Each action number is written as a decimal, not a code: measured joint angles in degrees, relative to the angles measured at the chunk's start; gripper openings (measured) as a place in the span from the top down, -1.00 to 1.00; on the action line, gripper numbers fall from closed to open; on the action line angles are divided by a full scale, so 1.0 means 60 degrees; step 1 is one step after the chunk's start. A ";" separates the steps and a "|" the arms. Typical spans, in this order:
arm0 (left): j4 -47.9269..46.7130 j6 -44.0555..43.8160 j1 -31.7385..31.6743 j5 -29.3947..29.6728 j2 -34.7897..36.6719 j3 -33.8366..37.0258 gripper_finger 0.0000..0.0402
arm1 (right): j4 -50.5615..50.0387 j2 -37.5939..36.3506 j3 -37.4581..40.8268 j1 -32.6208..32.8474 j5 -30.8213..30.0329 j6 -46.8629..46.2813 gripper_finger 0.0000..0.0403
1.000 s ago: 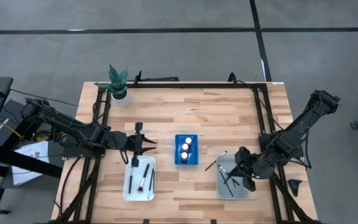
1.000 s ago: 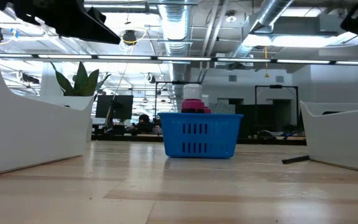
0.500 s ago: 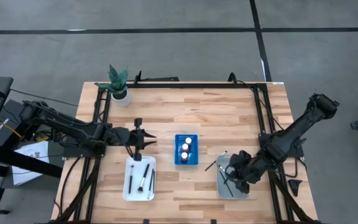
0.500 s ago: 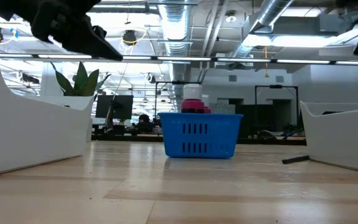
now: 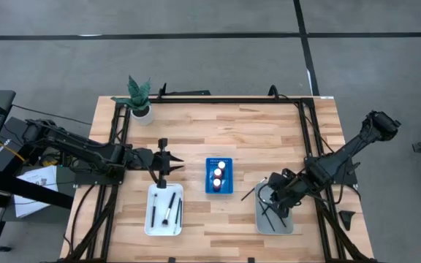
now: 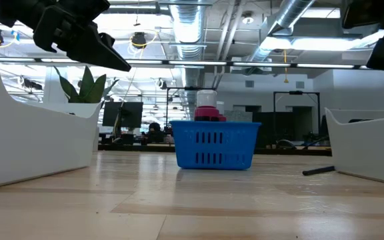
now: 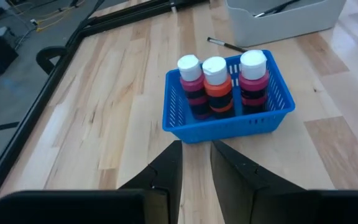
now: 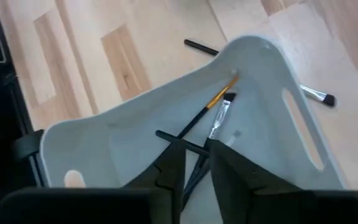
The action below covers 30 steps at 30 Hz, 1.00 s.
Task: Pick & Place Paint Supplies
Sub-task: Put the eyeshadow brush into the white bin
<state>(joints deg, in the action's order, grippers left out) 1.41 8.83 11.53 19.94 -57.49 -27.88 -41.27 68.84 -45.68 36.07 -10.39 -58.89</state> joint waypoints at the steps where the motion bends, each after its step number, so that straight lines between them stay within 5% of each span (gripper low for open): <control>1: 0.0000 0.0002 0.0000 0.0000 0.0000 0.0000 0.62 | -0.0022 0.0000 -0.0001 -0.0040 0.0001 0.0062 0.64; 6: 0.0000 0.0050 0.0000 -0.0004 0.0000 0.0000 0.62 | -0.0194 -0.0003 0.0000 -0.0279 -0.0032 0.0398 0.50; 11: 0.0000 0.0214 0.0000 -0.0007 0.0000 0.0004 0.62 | -0.0594 -0.0571 -0.0002 -0.0840 -0.1100 0.0326 0.45; 17: 0.0048 0.0210 -0.0060 -0.0026 0.0000 0.0004 0.62 | -0.2922 -0.1720 -0.0002 -0.2417 -0.1993 -0.1691 0.44; 21: 0.0155 0.0209 -0.0292 -0.0040 0.0000 0.0062 0.62 | -0.3760 -0.2211 -0.0002 -0.3780 -0.1493 -0.2406 0.44; 30: 0.1796 0.0562 -0.1996 0.0667 0.0000 0.1009 0.62 | -0.2844 -0.2027 0.0002 -0.6561 0.0854 -0.1824 0.44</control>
<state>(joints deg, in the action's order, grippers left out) 12.19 12.20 -0.44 23.95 -57.49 -21.82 -58.33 56.68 -45.67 -3.30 -5.27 -69.83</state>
